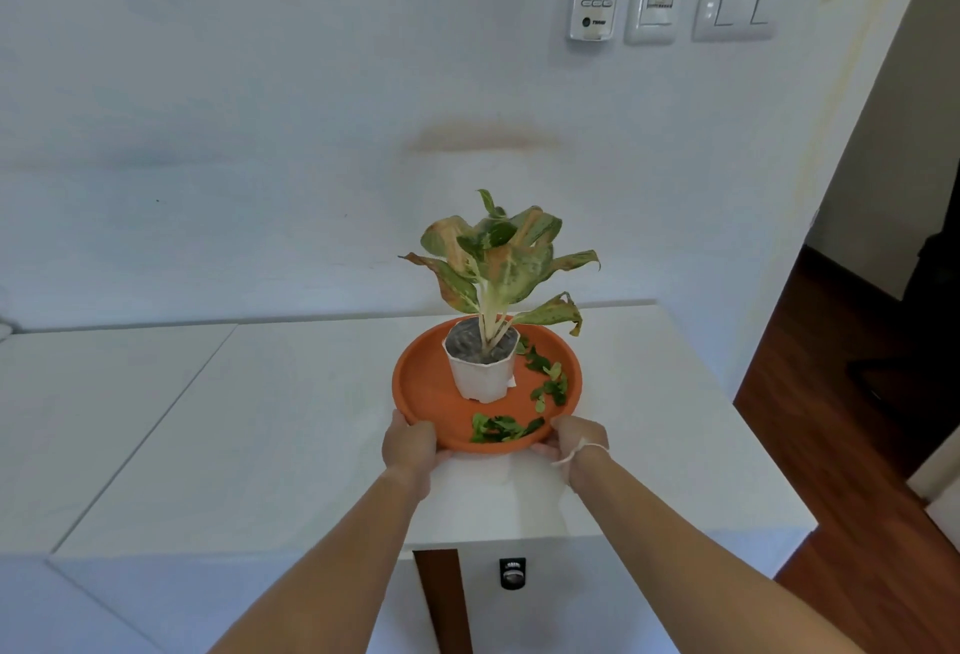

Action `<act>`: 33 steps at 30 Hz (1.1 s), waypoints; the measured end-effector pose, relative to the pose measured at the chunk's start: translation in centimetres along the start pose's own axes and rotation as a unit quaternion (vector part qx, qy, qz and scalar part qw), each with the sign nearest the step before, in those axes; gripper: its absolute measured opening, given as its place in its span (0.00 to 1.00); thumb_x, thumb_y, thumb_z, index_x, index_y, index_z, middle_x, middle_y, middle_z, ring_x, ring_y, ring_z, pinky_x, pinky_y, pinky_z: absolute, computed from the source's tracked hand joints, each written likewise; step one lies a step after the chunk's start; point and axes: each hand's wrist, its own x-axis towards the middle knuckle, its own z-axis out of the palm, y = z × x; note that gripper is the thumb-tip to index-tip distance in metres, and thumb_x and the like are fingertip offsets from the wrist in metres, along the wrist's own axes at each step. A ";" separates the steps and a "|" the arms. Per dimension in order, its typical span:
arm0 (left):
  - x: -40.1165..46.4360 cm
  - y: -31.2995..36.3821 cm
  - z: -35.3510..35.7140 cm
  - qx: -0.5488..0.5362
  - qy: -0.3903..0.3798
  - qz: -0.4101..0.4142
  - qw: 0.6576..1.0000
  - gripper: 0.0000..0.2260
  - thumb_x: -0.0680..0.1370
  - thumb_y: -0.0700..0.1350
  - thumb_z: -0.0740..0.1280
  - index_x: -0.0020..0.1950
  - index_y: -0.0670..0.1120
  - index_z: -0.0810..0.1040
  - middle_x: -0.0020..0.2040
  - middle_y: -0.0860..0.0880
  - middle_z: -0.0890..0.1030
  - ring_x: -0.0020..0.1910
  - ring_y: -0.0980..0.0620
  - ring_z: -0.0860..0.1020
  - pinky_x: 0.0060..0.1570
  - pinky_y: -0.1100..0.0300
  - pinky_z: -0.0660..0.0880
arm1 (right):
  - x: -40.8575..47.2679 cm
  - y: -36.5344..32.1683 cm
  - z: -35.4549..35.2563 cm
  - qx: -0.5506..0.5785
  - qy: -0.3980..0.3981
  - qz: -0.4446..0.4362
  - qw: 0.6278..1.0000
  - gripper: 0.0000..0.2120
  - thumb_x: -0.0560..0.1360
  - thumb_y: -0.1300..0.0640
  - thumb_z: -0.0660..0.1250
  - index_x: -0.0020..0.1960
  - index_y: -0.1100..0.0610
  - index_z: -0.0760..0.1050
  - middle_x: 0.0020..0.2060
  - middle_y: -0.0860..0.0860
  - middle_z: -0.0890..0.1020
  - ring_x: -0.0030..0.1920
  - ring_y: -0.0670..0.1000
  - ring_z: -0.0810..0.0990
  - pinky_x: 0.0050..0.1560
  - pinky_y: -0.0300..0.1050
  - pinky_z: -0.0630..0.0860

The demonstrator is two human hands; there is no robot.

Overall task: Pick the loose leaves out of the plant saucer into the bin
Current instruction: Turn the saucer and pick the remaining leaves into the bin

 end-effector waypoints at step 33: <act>1.4 0.4 -1.9 0.027 -0.006 0.006 1.000 0.21 0.76 0.31 0.57 0.68 0.43 0.72 0.60 0.43 0.78 0.58 0.42 0.77 0.59 0.45 0.77 | -1.4 0.1 -1.6 0.057 -0.012 -0.007 0.998 0.09 0.75 0.74 0.57 0.39 0.67 0.72 0.35 0.61 0.78 0.35 0.59 0.78 0.50 0.58 0.78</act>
